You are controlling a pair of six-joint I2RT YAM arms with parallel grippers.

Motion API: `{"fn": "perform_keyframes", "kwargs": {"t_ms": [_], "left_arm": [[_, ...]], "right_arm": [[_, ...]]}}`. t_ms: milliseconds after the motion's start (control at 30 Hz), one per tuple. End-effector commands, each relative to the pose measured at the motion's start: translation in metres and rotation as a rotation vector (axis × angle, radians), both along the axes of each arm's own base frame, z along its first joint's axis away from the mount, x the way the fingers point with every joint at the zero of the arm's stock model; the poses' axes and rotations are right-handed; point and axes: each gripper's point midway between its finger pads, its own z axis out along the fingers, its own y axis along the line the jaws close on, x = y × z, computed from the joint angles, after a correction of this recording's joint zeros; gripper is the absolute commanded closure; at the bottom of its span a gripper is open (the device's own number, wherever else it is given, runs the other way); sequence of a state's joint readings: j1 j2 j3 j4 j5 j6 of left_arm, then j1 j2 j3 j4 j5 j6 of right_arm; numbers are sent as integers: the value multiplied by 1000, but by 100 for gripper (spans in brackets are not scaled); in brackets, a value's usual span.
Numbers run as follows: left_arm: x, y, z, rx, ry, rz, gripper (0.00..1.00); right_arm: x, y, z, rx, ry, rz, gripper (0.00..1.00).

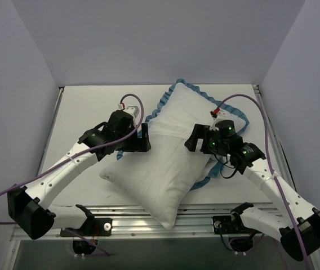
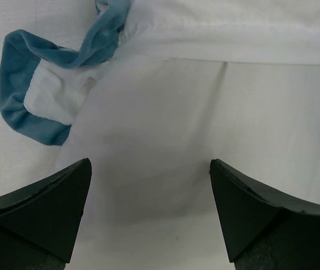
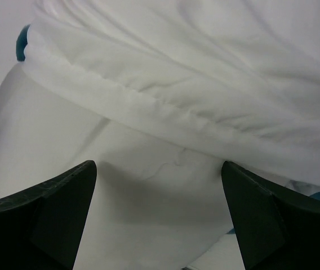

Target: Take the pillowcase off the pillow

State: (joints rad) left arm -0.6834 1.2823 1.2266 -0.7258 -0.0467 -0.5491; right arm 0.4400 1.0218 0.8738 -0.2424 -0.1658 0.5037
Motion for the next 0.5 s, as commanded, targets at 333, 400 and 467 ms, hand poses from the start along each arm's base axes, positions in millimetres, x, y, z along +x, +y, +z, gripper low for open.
{"fn": "perform_keyframes", "kwargs": {"t_ms": [333, 400, 467], "left_arm": [[45, -32, -44, -148, 43, -46, 20], [40, -32, -56, -147, 72, -51, 53], [36, -31, -61, -151, 83, -52, 77]], "right_arm": [[26, 54, 48, -190, -205, 173, 12], [34, 63, 66, -191, -241, 189, 11], [47, 73, 74, -214, -260, 212, 11]]}}
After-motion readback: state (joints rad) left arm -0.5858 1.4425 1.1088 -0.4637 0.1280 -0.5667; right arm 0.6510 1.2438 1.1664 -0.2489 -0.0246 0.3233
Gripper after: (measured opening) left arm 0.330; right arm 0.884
